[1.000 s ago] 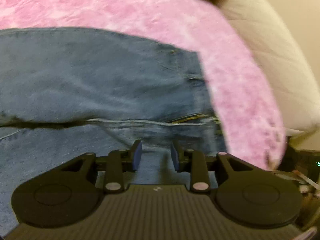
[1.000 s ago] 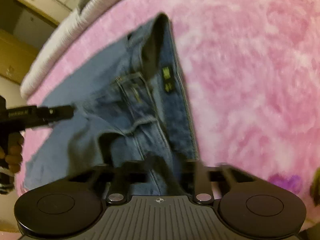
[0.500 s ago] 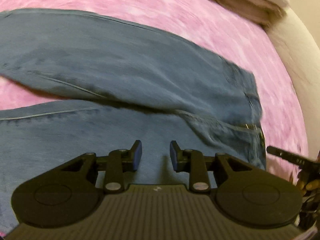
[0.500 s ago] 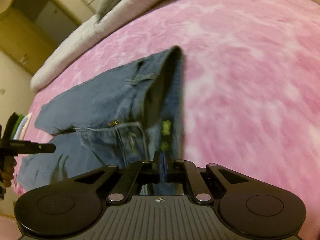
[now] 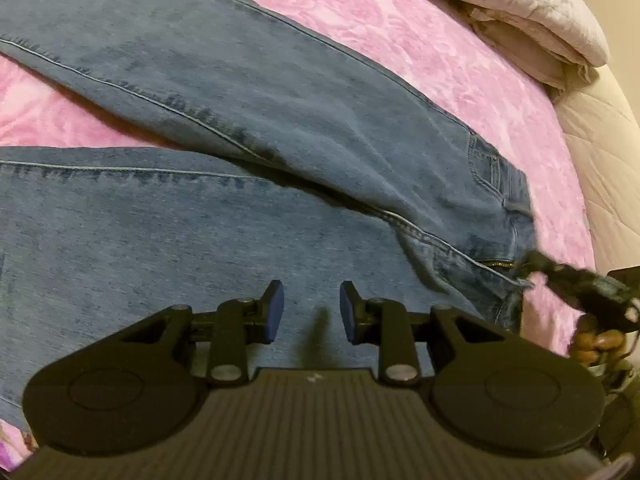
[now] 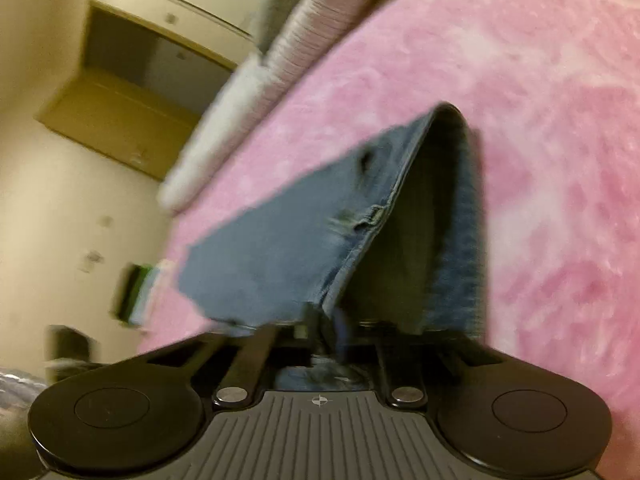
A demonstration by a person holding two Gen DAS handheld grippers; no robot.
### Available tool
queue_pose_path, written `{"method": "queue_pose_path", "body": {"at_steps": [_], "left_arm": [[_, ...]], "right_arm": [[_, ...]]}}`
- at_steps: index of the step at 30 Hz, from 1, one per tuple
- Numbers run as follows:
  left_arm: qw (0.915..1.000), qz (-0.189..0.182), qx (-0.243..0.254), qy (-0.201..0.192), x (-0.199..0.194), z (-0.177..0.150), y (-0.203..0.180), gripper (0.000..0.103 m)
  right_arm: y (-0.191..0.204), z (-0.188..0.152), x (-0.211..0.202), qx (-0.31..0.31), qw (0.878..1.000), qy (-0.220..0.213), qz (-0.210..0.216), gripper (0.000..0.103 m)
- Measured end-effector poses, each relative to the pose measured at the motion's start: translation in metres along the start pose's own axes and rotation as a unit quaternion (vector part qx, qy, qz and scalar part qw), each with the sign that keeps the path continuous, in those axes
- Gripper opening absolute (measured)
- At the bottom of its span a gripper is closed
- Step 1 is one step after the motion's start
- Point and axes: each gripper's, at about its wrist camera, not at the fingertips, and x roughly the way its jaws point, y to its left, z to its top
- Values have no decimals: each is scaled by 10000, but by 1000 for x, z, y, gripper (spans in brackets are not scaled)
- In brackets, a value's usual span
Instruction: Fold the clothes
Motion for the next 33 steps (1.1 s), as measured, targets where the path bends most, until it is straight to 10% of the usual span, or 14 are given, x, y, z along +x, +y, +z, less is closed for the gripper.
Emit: {"method": "queue_pose_path", "body": {"at_steps": [4, 9, 18, 24, 27, 29, 33], "left_arm": [[9999, 63, -79, 60, 10, 0, 1, 24], [9997, 169, 150, 52, 10, -3, -6, 24], [9994, 259, -92, -197, -6, 4, 5, 24], [9996, 233, -26, -184, -3, 3, -1, 24], [9995, 264, -12, -167, -4, -1, -1, 24], [9994, 310, -26, -174, -6, -3, 2, 24], [9989, 417, -80, -180, -5, -7, 14, 24]], "right_arm": [[5, 12, -8, -101, 9999, 94, -37, 2], [13, 3, 37, -1172, 9634, 764, -2286, 1], [15, -36, -17, -338, 9834, 102, -1778, 15], [32, -40, -5, -944, 9825, 49, -1607, 34], [31, -37, 10, -1171, 9818, 132, -1492, 30], [38, -39, 11, -1503, 9754, 148, -1608, 5], [42, -34, 3, -1366, 9711, -61, -1954, 4]]}}
